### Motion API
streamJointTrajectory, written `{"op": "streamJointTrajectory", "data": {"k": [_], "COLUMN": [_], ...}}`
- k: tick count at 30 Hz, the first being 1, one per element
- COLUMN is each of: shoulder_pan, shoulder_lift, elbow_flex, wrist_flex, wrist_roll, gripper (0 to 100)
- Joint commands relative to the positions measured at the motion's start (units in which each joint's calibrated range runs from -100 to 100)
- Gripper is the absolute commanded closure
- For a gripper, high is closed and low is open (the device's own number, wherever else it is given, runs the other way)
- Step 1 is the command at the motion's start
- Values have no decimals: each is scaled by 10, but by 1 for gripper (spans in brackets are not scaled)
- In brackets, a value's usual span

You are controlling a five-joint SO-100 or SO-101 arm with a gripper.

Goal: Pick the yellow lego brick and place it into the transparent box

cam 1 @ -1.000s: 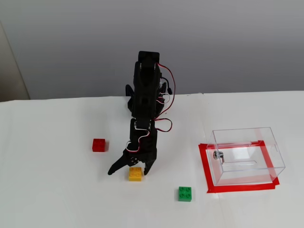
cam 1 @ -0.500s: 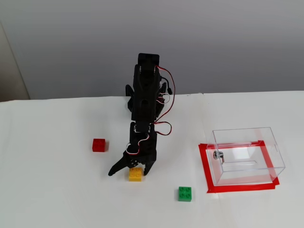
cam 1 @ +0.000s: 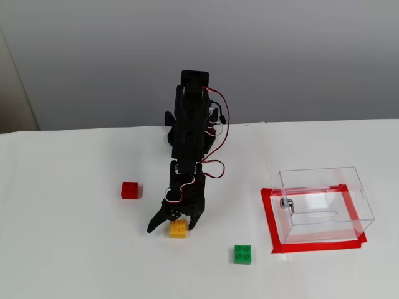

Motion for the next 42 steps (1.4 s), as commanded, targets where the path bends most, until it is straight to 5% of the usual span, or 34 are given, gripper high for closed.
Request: {"op": "streamJointTrajectory", "data": {"k": [1,16,25,37,42], "shoulder_pan": [0,-4,-8,-169,-164], "shoulder_lift": [-3,-31,-48,-306,-328], "elbow_flex": [-15,-12,-12,-12,29], "wrist_flex": [-4,0,12,44,45], "wrist_roll": [2,0,-2,-2,-25], "gripper": [69,81,80,80,80]}}
